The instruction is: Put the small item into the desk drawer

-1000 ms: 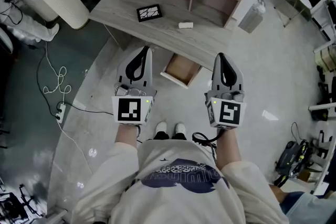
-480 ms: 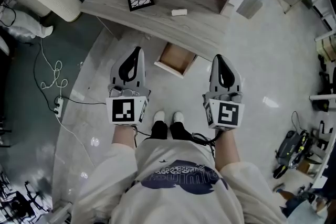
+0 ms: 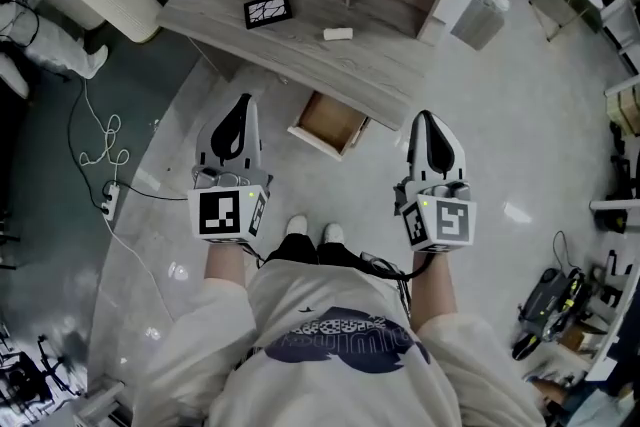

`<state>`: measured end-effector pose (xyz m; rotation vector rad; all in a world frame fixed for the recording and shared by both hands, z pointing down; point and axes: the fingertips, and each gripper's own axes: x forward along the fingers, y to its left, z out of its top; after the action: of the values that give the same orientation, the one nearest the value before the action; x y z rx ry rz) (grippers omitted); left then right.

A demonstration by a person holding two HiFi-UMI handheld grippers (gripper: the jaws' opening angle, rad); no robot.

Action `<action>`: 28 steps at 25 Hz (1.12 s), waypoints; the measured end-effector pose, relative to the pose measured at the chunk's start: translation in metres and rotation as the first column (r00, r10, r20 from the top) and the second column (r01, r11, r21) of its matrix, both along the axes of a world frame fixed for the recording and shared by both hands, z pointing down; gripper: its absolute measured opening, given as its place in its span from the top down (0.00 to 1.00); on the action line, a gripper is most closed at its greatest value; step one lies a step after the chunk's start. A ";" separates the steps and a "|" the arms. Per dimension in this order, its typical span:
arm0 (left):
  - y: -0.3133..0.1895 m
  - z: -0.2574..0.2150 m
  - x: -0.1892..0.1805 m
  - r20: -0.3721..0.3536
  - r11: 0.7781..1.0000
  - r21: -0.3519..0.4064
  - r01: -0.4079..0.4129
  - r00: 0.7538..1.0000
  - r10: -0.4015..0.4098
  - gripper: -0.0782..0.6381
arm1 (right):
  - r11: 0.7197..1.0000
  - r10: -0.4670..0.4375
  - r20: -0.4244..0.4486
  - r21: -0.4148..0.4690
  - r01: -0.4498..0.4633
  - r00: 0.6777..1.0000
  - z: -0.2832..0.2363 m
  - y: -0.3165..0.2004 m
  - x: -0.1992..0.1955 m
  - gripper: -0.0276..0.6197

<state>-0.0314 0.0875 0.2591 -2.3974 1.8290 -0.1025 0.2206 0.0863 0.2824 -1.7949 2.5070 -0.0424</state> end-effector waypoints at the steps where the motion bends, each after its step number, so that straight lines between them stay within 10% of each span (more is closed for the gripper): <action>1: -0.001 -0.001 -0.003 -0.001 1.000 -0.002 0.011 1.000 -0.011 0.88 | 1.000 -0.002 0.001 0.001 0.002 1.000 -0.001 -0.001 0.002 0.96; 28: -0.237 0.018 -0.095 -0.049 0.992 -0.082 -0.097 0.994 0.093 0.78 | 0.987 0.151 -0.018 -0.043 -0.152 0.988 0.009 -0.192 -0.050 0.89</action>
<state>-0.1260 -0.1492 0.2776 -2.5597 1.7593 -0.1189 0.1711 -0.1053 0.2911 -2.0048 2.3891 -0.0788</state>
